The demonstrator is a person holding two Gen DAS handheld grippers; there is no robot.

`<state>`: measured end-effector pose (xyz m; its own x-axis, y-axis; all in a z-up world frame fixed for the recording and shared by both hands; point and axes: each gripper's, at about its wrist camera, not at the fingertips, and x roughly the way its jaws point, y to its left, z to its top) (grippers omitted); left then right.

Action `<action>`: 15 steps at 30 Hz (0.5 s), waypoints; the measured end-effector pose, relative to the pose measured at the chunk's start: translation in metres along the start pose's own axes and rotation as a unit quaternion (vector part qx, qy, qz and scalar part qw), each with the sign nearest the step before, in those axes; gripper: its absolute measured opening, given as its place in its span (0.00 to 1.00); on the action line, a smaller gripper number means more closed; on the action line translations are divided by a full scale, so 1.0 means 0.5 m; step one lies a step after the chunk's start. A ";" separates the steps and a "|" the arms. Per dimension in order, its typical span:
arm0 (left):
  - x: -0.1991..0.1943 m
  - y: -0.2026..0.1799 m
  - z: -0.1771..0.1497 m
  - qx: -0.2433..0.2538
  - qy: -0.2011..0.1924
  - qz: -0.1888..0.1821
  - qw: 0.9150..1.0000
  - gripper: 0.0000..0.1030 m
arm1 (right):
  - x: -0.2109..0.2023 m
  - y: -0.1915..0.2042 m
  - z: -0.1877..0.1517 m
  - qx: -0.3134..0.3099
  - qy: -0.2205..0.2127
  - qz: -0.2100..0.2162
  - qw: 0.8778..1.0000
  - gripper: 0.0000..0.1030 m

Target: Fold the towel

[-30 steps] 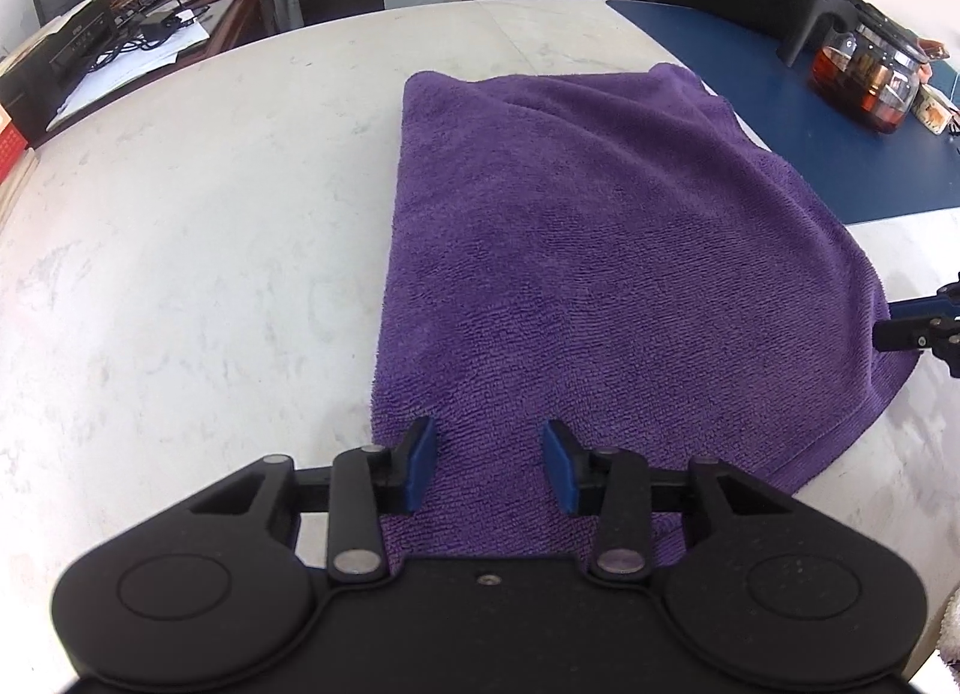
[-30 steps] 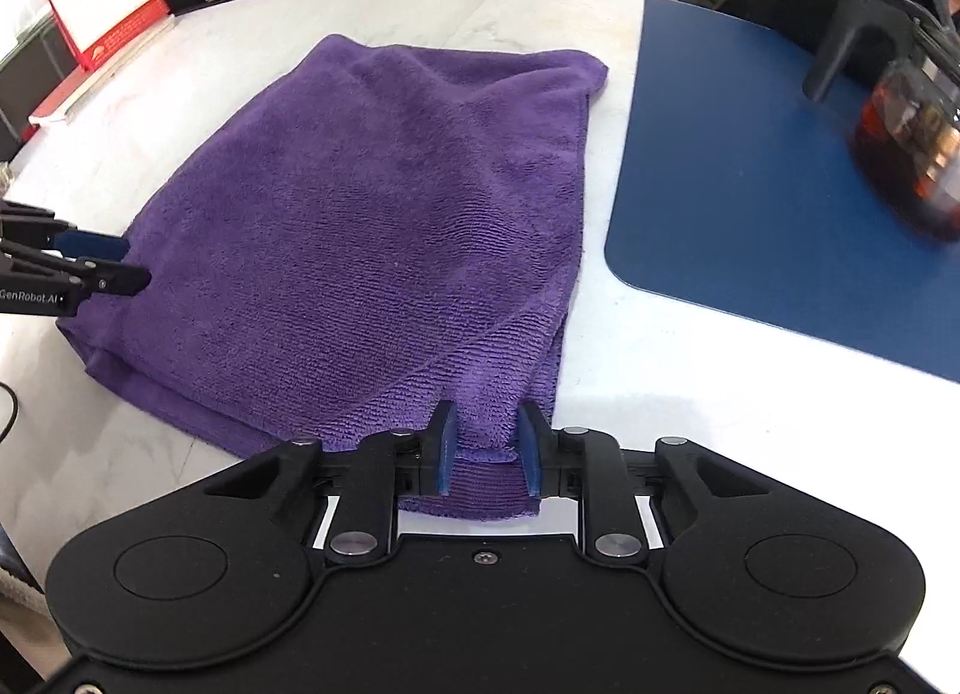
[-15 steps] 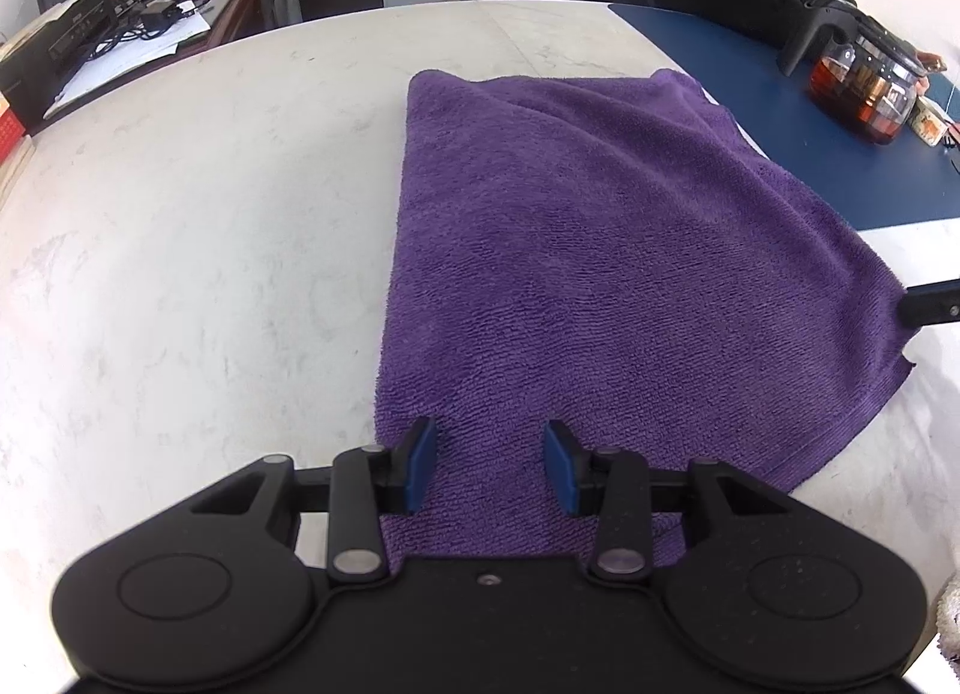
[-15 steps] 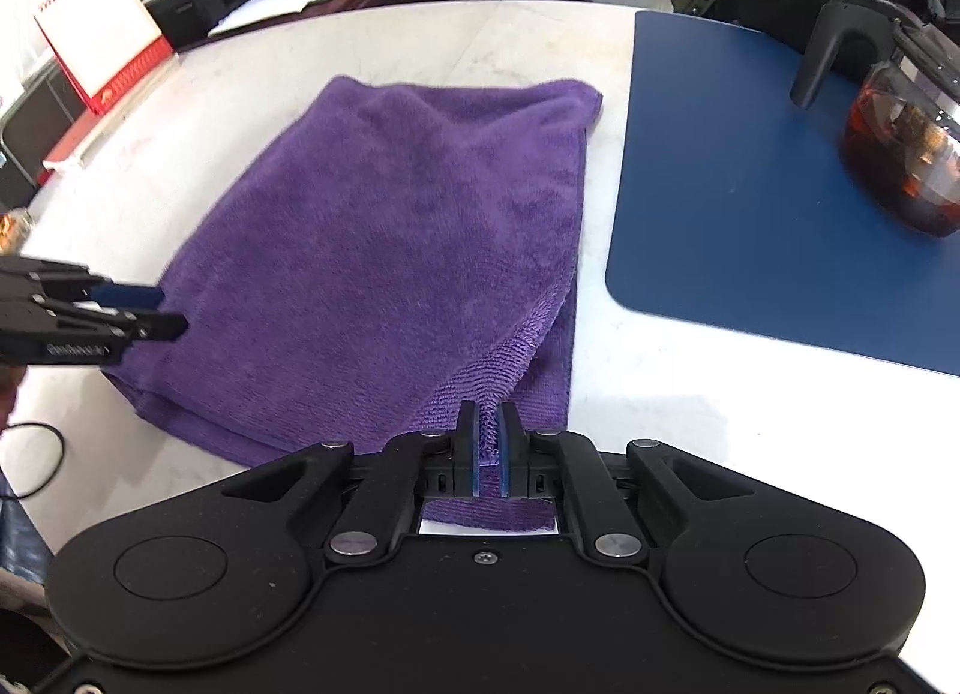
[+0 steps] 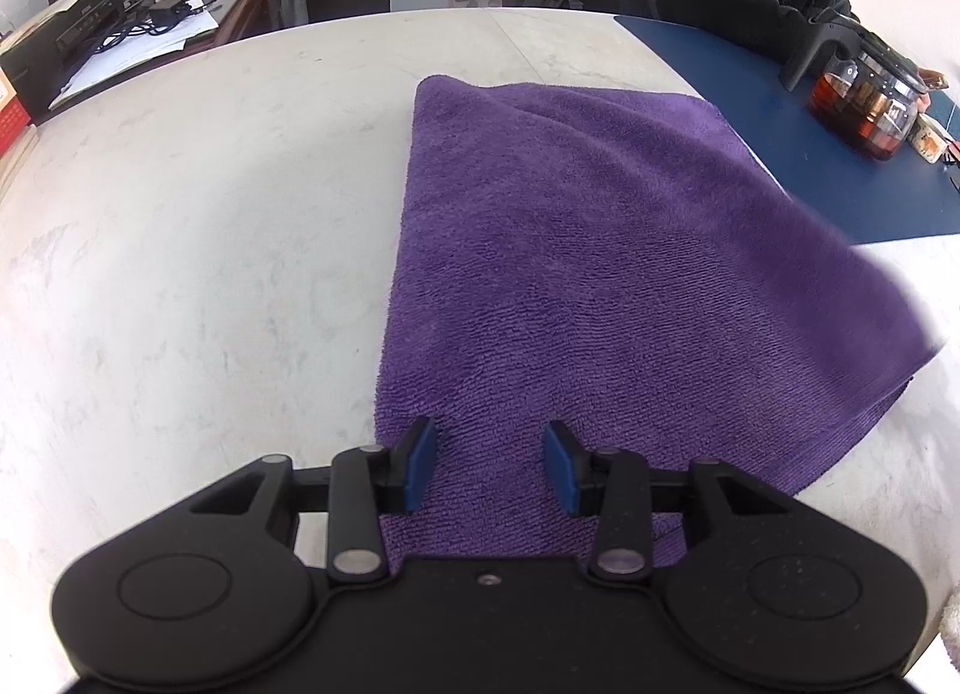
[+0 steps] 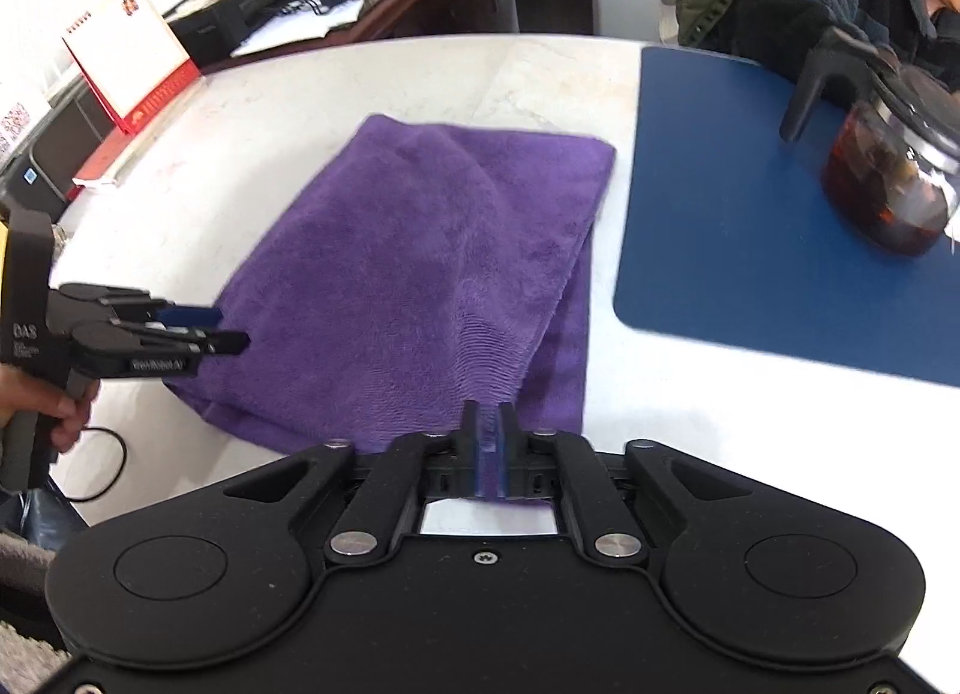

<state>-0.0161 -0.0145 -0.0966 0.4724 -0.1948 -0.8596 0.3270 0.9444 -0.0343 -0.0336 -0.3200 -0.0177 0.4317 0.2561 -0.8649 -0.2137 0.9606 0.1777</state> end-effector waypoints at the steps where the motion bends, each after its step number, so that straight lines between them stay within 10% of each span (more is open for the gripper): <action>1: 0.000 -0.001 0.000 0.001 0.000 0.001 1.000 0.37 | 0.005 -0.003 -0.005 0.000 0.004 -0.003 1.000 0.03; 15: 0.001 -0.011 0.003 0.016 0.012 0.009 1.000 0.38 | 0.076 -0.038 -0.024 0.037 0.030 0.014 0.999 0.17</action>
<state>-0.0165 -0.0201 -0.0962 0.4583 -0.1707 -0.8723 0.3449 0.9386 -0.0024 -0.0238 -0.3299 -0.0596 0.3731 0.2772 -0.8854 -0.1584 0.9593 0.2336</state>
